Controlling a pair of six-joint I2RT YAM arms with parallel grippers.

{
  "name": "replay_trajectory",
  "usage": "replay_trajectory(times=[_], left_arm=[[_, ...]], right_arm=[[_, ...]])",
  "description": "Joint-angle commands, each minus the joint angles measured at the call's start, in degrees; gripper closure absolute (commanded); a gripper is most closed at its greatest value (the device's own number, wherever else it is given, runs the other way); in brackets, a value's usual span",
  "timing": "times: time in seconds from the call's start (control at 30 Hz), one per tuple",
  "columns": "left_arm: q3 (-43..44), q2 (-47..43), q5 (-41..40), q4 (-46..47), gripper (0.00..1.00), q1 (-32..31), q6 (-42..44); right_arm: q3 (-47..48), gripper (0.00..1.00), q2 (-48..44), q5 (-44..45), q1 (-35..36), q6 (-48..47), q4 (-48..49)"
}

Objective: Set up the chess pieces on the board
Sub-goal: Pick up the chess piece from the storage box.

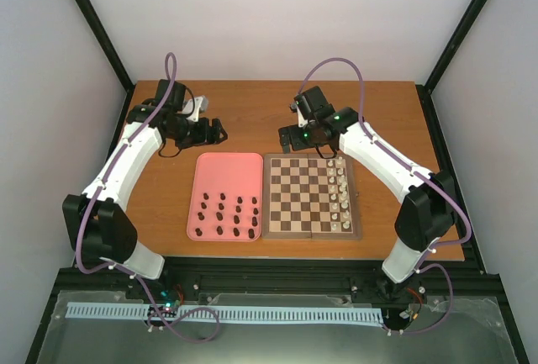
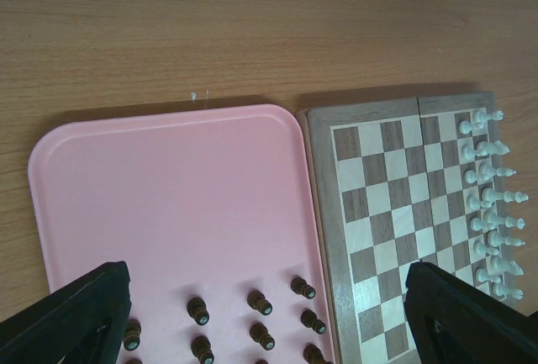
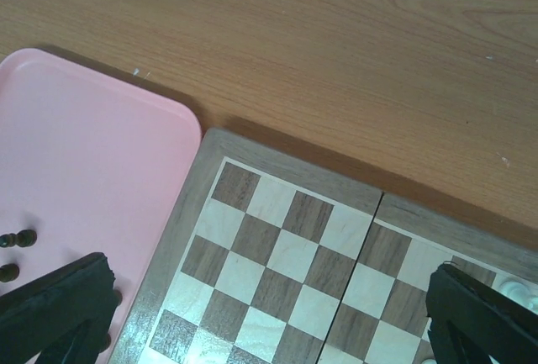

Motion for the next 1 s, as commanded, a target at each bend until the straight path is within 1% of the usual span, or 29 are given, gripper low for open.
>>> replay_trajectory(times=[0.0,0.37,0.53,0.67,0.8,0.87,0.9,0.97], left_arm=[[0.8,-1.5,0.3,-0.5,0.0,-0.1,1.0],[-0.1,-1.9,-0.2,-0.4,0.0,-0.2,1.0],[-0.5,-2.0,-0.2,-0.7,0.0,-0.1,0.8],[-1.1,-2.4,-1.3,-1.1,0.0,-0.1,1.1],[-2.0,-2.8,-2.3,-1.3,0.0,-0.1,1.3],[-2.9,-3.4,-3.5,-1.5,0.0,-0.1,1.3],[-3.6,-3.9,-4.2,-1.7,0.0,-0.2,1.1],[-5.1,-5.1,-5.4,-2.0,0.0,-0.1,0.8]], right_arm=[[0.9,0.0,-1.4,1.0,0.5,-0.9,0.6],[-0.7,0.0,-2.5,-0.5,0.4,-3.2,1.9],[-1.0,0.0,-1.4,-5.2,0.7,-3.2,3.5],[1.3,0.04,1.9,-4.6,4.4,-4.0,1.4],[6.2,0.13,7.8,-3.8,9.3,-5.2,-4.7],[6.7,0.2,9.3,-4.9,11.2,-4.8,-4.8],[6.7,0.22,9.6,-5.7,11.9,-4.2,-4.4],[6.9,0.31,10.3,-6.6,13.2,-3.5,-4.2]])
